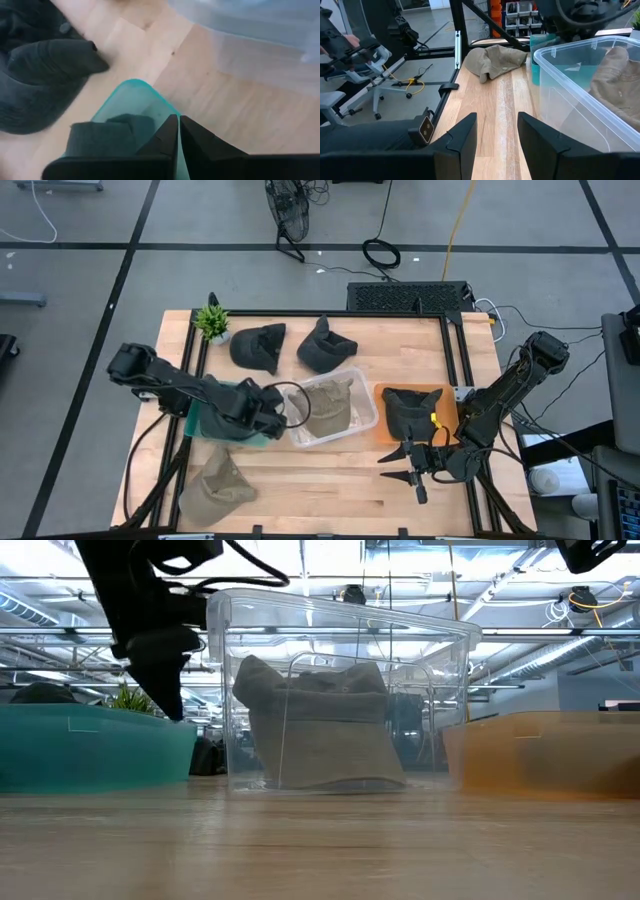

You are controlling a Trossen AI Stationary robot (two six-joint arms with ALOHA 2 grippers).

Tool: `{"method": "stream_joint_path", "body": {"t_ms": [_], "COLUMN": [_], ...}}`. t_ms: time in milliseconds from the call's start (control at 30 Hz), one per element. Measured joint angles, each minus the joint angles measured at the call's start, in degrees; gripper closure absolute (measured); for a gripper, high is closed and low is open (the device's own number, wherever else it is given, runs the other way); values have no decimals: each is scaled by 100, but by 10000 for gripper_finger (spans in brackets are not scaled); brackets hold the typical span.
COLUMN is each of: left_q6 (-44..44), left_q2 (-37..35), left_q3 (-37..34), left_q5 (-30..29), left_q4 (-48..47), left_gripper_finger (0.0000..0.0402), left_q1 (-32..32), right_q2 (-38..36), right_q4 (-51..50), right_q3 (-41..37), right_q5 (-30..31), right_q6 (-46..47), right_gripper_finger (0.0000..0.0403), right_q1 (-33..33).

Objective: Pick & Place hat
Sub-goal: Adjust the green bin

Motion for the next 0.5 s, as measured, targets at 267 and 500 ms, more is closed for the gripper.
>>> {"method": "stream_joint_path", "body": {"t_ms": [267, 500], "left_q6": [-137, -288], "left_q2": [217, 153], "left_q3": [-442, -607], "left_q5": [-127, 14], "left_q4": [342, 41], "left_gripper_finger": [371, 371], "left_q1": [-48, -82], "right_q2": [0, 0], "right_q4": [0, 2], "right_q3": [0, 0], "right_q5": [1, 2], "right_q6": [0, -15], "right_gripper_finger": [273, 273], "right_q1": [2, 2]}}
